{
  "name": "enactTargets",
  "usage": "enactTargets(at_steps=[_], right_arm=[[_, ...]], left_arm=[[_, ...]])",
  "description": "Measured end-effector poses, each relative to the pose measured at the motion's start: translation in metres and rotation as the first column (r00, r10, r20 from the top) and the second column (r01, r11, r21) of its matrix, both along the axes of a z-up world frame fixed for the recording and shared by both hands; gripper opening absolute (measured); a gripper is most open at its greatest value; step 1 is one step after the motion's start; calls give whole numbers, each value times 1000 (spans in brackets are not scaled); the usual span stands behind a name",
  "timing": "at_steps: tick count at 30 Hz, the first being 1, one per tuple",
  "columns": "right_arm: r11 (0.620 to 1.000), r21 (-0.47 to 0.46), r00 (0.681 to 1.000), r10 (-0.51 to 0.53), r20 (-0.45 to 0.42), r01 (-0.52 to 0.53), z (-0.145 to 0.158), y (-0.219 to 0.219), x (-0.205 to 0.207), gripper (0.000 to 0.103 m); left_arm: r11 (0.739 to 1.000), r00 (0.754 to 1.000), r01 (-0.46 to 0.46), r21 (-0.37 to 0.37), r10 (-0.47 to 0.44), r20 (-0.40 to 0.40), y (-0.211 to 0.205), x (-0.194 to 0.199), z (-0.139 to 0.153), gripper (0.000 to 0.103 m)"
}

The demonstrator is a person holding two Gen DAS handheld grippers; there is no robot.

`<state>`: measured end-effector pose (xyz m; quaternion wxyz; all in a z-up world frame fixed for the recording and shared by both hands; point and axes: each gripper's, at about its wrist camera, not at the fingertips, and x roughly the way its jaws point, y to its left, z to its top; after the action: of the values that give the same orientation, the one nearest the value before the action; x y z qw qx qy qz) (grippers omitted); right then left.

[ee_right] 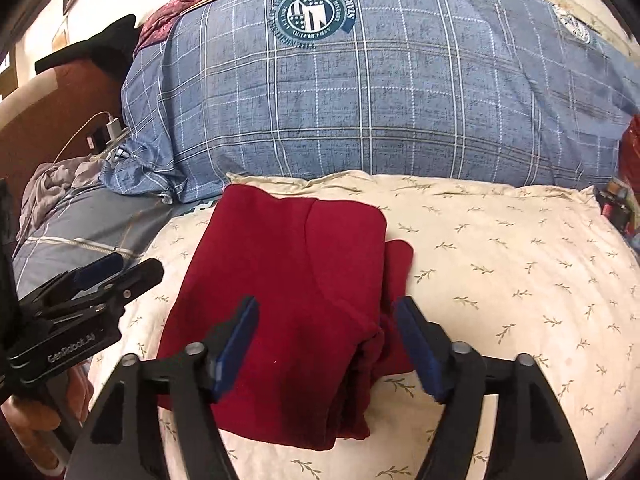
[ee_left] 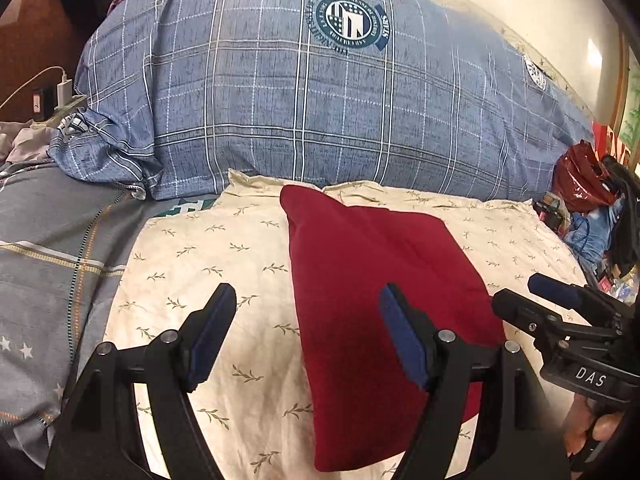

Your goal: Fold small clothes

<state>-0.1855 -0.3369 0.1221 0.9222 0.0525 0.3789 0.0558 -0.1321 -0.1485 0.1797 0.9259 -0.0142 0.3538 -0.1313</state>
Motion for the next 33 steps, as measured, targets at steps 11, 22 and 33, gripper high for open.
enactTargets(at_steps=[11, 22, 33], right_arm=[[999, -32, 1000, -15, 25, 16, 4, 5, -6, 84], [1000, -28, 1000, -10, 6, 11, -2, 9, -3, 84], [1000, -23, 1000, -7, -13, 6, -9, 10, 2, 84]], left_arm=[[1000, 999, -15, 5, 15, 31, 1, -8, 7, 74], [1000, 999, -22, 7, 22, 29, 4, -6, 3, 74], [1000, 1000, -25, 16, 25, 18, 1, -3, -2, 74]])
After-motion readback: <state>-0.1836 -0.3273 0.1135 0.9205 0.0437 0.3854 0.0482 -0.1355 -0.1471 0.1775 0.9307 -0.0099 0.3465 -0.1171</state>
